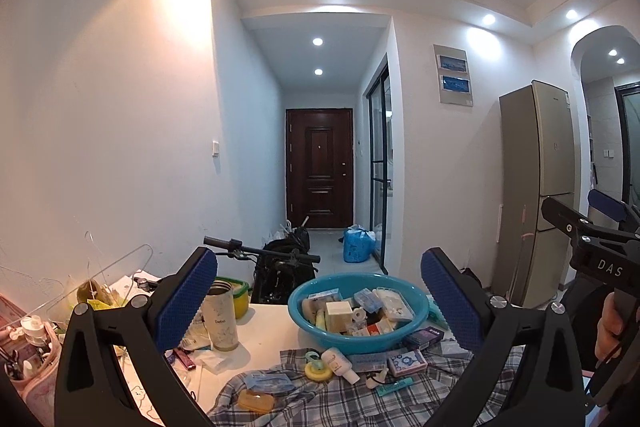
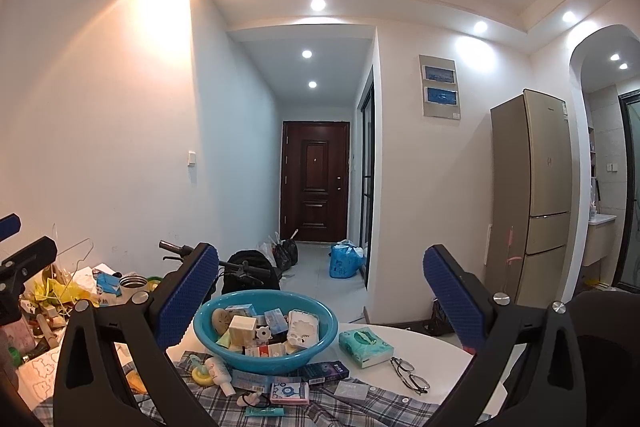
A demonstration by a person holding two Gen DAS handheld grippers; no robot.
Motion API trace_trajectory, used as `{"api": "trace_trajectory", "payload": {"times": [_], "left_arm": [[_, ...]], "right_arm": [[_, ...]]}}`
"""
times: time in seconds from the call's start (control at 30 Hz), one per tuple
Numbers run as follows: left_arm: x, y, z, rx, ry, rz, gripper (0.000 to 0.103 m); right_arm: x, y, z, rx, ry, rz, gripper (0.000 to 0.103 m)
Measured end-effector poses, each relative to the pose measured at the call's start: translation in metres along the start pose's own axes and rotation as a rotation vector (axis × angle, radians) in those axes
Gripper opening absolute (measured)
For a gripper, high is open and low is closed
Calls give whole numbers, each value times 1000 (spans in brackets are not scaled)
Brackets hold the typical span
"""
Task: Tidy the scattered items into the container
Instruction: 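Move both tools back over the plaid shirt toward the remaining items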
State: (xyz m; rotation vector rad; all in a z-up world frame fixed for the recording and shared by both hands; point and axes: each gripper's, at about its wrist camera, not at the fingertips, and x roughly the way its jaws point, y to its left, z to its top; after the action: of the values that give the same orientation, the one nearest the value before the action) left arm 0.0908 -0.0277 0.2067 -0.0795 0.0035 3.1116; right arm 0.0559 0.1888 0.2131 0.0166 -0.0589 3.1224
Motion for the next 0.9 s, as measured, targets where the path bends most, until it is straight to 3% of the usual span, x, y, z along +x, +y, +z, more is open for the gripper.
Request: {"api": "trace_trajectory", "payload": {"times": [0.37, 0.6, 0.9], "left_arm": [[9, -9, -34, -34, 20, -46, 103], [20, -18, -65, -36, 37, -60, 103], [50, -21, -114, -57, 128, -54, 103]], "right_arm": [[-2, 1, -26, -3, 18, 14, 102], [8, -1, -58, 18, 78, 34, 102], [25, -10, -103, 44, 141, 22, 102]]}}
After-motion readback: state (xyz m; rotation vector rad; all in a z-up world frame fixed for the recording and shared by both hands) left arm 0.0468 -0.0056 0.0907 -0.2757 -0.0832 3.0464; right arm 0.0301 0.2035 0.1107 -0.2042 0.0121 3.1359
